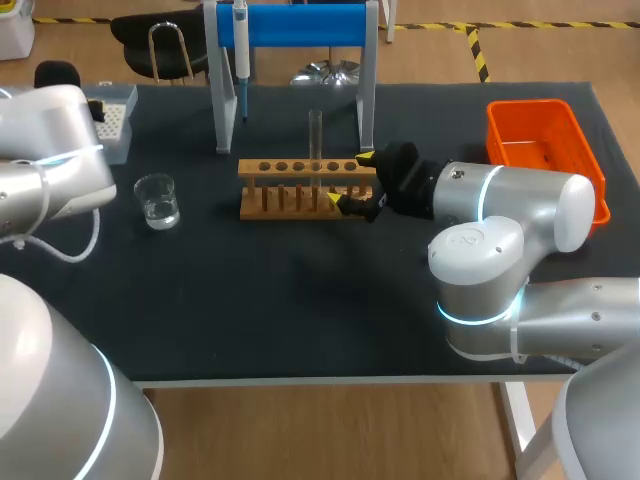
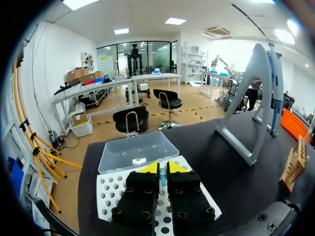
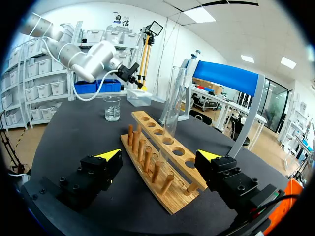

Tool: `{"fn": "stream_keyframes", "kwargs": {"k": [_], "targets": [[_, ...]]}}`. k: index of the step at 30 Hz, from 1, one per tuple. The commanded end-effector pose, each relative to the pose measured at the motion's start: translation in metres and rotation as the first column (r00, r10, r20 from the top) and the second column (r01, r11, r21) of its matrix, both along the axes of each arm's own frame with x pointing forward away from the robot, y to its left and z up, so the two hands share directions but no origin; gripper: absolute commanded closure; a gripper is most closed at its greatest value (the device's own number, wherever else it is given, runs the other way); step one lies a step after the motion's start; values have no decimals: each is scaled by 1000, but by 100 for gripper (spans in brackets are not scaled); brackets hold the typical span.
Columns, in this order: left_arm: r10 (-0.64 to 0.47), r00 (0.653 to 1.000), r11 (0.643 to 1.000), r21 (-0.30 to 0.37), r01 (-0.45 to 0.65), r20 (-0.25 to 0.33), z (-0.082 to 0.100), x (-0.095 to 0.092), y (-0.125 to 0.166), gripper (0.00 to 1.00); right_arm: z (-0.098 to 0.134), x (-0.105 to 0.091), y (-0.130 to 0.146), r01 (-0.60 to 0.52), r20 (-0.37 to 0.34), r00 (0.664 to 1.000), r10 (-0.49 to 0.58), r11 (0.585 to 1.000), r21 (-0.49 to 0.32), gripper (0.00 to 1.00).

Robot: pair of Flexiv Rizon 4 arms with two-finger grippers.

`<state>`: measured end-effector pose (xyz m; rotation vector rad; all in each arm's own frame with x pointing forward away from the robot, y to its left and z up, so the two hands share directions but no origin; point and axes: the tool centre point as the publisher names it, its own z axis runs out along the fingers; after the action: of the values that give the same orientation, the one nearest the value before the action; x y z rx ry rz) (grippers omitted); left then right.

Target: Invert the test tube, pick up the pipette, mount the tip to pipette, aspirate from beaker and dispense into the tube, eject the tip, return the pipette, and cap with the stopper.

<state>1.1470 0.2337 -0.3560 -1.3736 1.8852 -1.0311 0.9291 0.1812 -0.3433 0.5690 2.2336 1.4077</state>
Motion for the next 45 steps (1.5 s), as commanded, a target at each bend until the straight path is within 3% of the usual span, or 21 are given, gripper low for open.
{"fn": "stream_keyframes", "kwargs": {"k": [1,19,45], "targets": [[1,1000,1000,4,-1,2,4,-1,0,100,1,0,-1,-2,-4,1000,2,1000,-3,0],[-3,1000,999,44,2,20,22,-2,-1,100,1,0,-1,-2,-4,1000,2,1000,-3,0],[-15,997,993,120,7,70,65,-9,-9,100,1,0,-1,-2,-4,1000,2,1000,-3,0]]}}
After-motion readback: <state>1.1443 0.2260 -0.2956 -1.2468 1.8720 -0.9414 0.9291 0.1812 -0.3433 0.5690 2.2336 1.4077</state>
